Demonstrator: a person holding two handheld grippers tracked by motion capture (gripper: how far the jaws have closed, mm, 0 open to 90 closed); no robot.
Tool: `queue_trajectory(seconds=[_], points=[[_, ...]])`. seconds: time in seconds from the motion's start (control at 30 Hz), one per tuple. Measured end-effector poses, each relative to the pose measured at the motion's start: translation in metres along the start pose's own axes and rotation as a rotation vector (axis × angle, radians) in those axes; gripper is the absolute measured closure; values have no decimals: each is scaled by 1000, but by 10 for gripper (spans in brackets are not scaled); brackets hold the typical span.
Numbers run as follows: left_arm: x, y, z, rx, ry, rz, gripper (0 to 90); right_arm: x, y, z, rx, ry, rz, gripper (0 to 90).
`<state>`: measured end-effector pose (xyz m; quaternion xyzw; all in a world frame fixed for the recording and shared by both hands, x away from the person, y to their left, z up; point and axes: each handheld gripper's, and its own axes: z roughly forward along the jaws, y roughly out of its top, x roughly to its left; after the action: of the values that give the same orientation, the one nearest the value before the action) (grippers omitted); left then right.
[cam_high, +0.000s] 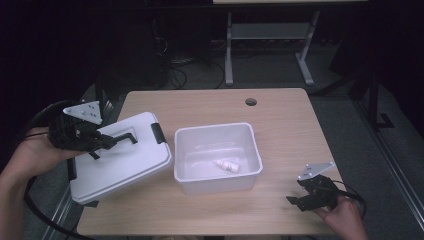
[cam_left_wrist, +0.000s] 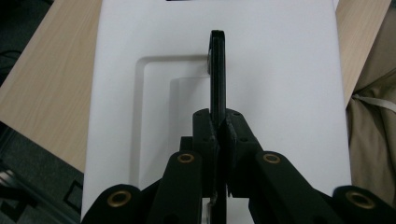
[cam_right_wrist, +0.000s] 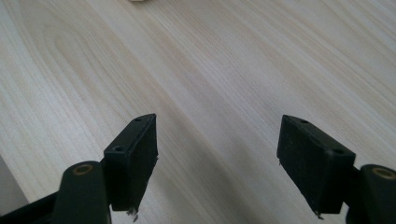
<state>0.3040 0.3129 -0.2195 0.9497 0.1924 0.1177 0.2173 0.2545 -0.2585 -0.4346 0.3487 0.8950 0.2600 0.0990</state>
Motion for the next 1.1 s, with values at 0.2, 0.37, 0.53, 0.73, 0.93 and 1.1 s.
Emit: queue_trajectory(seconds=[0.2, 0.37, 0.53, 0.73, 0.93, 1.1], points=[[-3, 18, 7, 7, -16, 28, 844, 1, 0, -1, 1, -2, 0, 282], [-5, 32, 13, 3, -31, 50, 844, 1, 0, -2, -4, -1, 2, 281], [-8, 49, 19, -4, -43, 75, 844, 1, 0, -2, -6, -5, -2, 281], [-11, 65, 30, -5, -68, 95, 844, 2, 1, -3, -5, -2, -4, 281], [-14, 81, 39, -7, -88, 115, 844, 2, 1, -3, -4, -1, -11, 282], [-18, 98, 47, -19, -107, 133, 844, 2, 1, -4, -8, -2, -14, 281]])
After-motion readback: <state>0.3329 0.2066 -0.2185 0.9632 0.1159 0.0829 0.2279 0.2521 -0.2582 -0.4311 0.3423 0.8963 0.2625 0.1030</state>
